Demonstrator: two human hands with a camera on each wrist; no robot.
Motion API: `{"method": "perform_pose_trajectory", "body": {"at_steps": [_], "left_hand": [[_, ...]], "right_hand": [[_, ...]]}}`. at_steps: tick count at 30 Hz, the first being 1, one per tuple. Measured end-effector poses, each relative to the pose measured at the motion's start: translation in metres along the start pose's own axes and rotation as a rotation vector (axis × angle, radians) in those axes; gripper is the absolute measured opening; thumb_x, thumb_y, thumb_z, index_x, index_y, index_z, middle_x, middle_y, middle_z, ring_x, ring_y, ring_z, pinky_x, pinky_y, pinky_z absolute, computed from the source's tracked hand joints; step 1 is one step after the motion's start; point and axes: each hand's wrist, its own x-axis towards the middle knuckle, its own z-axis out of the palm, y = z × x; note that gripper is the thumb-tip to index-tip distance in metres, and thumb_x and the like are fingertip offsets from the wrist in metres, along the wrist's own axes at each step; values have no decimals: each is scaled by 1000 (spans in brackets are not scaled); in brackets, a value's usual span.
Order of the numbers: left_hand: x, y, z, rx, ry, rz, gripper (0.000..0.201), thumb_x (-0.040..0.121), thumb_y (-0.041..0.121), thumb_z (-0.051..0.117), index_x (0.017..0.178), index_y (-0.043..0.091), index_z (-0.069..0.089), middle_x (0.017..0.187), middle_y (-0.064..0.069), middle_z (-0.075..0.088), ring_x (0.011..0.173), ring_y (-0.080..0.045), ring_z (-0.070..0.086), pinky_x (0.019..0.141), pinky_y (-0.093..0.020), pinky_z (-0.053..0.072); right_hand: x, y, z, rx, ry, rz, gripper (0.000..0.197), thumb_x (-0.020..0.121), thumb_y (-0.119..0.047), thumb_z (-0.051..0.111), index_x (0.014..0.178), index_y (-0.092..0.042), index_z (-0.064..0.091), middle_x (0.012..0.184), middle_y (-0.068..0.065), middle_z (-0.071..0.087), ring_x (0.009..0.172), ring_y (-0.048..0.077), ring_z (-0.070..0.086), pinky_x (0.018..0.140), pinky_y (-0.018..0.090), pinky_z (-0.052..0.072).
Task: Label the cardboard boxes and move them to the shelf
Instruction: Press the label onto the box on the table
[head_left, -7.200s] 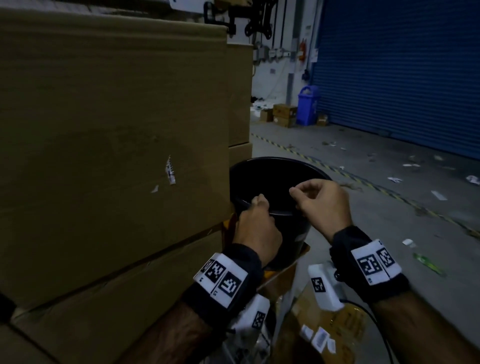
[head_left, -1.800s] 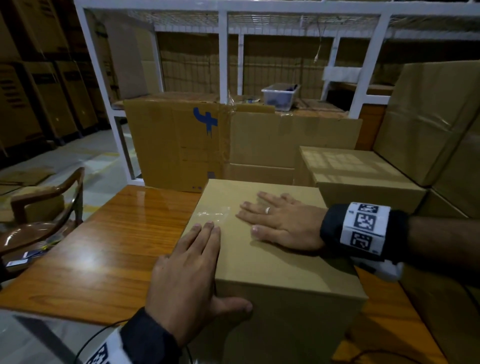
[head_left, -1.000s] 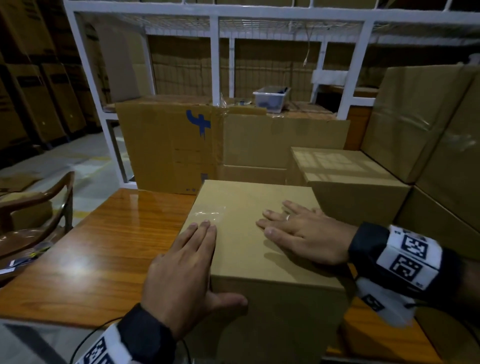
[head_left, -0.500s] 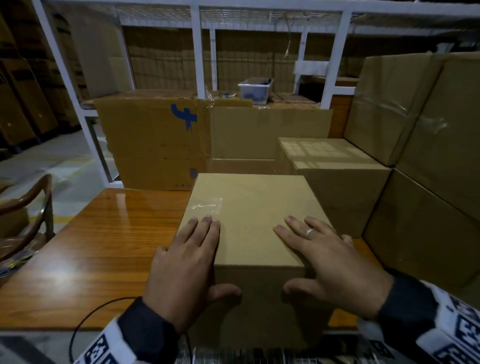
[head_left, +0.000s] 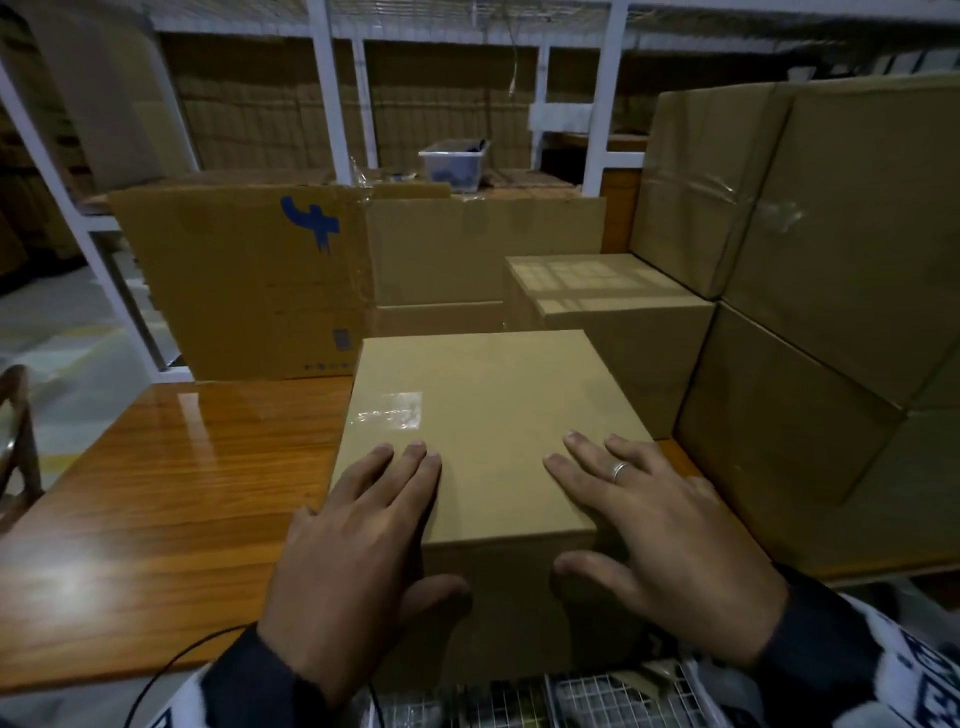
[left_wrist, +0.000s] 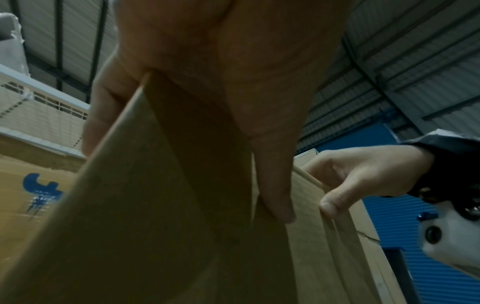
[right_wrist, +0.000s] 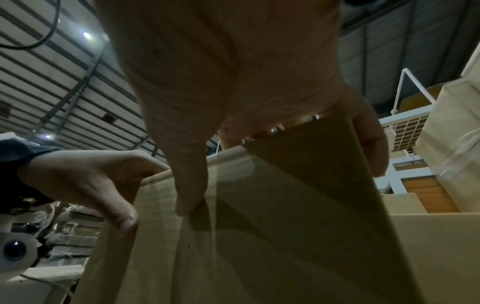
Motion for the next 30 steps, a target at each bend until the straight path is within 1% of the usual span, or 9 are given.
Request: {"method": "perform_pose_trajectory", "body": {"at_steps": [6,10,12,15,17,20,22,27,30], "left_hand": [[10,23,0,-99,23,39,92,77,69,50,146,44,-6,154,27,-6,141,0,-6,116,-41,23],[19,56,4,-121,27,62,90,80,67,51,146,44,-5,153,28,-5,141,0,-7,116,-40,22],[24,74,5,-131,32,75,88,81,65,51,146,44,-5,151,30,-7,141,1,-7,115,-39,19],[31,100,9,-175,48,96,84,84,60,53,146,45,-1,140,35,-10,133,9,-10,116,-39,15],[36,115,13,-205,72,115,82,85,57,54,147,44,2,147,33,-5,130,11,-9,117,-38,14],[44,136,18,-238,97,125,79,87,51,55,147,43,4,154,27,0,138,8,-5,119,-40,15],[50,151,18,-246,106,117,76,90,48,53,147,43,4,154,27,0,141,6,-4,118,-39,12],[65,176,25,-208,115,85,75,93,47,48,149,38,-1,156,21,-4,142,1,-6,116,-39,12],[74,185,29,-187,120,88,75,94,47,47,149,38,-2,157,20,-4,143,0,-7,116,-39,13]], "right_hand": [[-10,26,-3,20,16,25,80,88,-62,47,149,-45,-1,157,-21,-9,145,11,-6,113,50,22],[-21,59,-5,12,21,42,80,86,-64,47,148,-45,0,157,-21,-8,145,11,-5,113,50,23],[-27,77,-5,16,24,56,80,86,-64,47,148,-46,1,157,-22,-7,145,10,-4,112,50,23],[-35,106,-5,10,39,90,81,85,-65,48,148,-46,1,157,-22,-7,145,10,-3,113,50,23],[-37,124,-4,11,47,106,82,84,-66,48,148,-47,1,157,-21,-7,145,10,-3,113,50,23],[-41,147,-4,27,63,118,81,84,-65,49,148,-46,2,158,-20,-5,145,10,-2,113,50,21],[-42,160,-3,51,88,123,79,85,-63,49,148,-46,5,158,-20,-1,145,10,0,113,50,19],[-31,185,1,46,175,116,74,87,-61,49,149,-43,13,159,-17,8,145,9,6,116,50,6],[-26,197,3,32,208,112,71,89,-59,47,149,-40,13,159,-15,11,145,9,9,117,44,8]]}}
